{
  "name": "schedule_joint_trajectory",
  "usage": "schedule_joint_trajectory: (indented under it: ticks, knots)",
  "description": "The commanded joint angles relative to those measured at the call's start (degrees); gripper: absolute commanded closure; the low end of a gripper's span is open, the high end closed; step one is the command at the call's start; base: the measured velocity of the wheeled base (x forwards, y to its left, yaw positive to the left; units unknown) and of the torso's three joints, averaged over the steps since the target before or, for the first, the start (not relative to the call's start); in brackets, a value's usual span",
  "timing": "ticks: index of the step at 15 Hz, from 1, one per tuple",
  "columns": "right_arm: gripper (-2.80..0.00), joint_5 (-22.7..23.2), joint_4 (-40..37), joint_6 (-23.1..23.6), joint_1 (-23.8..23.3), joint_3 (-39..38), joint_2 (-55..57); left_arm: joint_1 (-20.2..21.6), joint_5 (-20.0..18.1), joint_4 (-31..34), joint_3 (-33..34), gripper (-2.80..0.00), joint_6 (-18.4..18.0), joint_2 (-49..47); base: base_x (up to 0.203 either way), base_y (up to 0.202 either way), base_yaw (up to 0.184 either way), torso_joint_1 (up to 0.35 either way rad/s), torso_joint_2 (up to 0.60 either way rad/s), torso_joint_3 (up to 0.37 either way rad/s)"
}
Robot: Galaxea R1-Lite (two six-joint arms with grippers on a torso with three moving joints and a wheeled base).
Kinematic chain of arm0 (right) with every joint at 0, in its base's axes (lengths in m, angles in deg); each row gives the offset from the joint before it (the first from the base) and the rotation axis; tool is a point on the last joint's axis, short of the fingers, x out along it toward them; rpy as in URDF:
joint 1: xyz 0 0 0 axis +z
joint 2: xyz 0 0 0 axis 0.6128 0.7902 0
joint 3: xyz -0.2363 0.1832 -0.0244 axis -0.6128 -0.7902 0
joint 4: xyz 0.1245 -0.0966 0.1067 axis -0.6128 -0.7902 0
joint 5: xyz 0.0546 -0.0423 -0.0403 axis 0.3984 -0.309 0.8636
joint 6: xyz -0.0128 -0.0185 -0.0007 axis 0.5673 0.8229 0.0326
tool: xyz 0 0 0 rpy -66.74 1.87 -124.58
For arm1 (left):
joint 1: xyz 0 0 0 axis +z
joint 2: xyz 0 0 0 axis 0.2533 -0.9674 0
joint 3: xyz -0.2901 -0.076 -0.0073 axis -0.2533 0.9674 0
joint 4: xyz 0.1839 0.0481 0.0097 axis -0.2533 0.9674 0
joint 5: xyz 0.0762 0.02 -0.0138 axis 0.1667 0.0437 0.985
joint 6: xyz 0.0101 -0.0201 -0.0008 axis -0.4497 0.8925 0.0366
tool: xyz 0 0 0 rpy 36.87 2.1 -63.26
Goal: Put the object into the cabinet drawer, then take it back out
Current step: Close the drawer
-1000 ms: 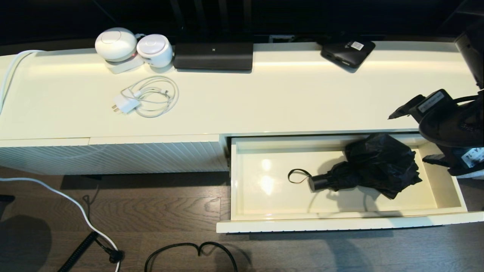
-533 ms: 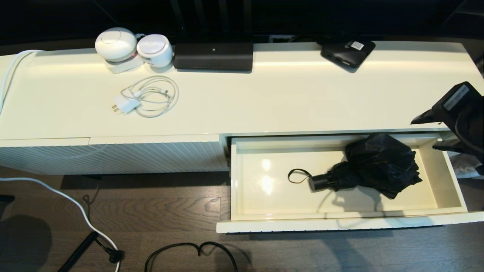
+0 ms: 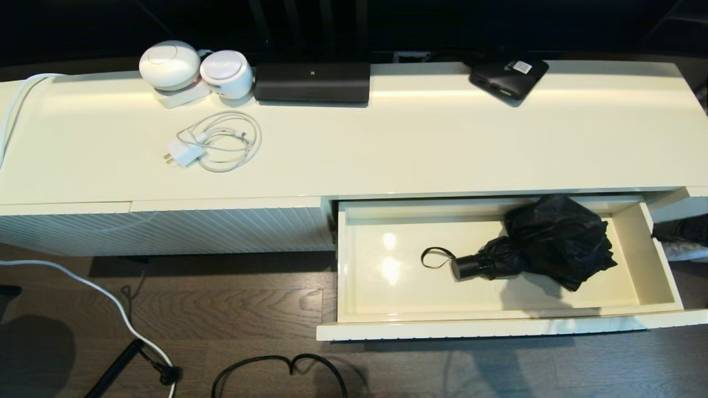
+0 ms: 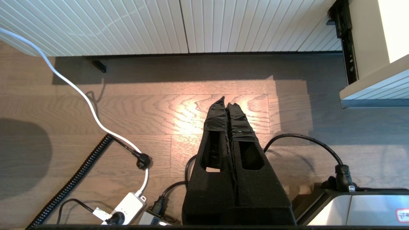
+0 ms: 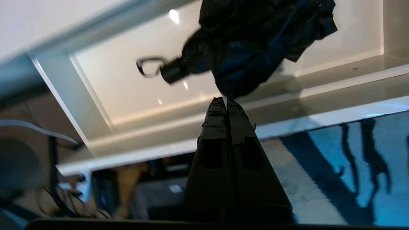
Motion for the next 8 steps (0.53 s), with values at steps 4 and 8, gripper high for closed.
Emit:
schedule_joint_trajectory:
  ticks: [4,8]
  knots:
    - [0.00,6.5,1.1,24.8,-4.4,-15.8,-12.3,0.0,0.0,0.0,0.0,0.00,0.1,0.1,0.000,0.000,0.000,0.000,0.00,0.000]
    - [0.00,9.8,4.7,35.3,-4.9,-23.4,-16.4,0.0,0.0,0.0,0.1,0.00,0.1,0.1,0.000,0.000,0.000,0.000,0.00,0.000]
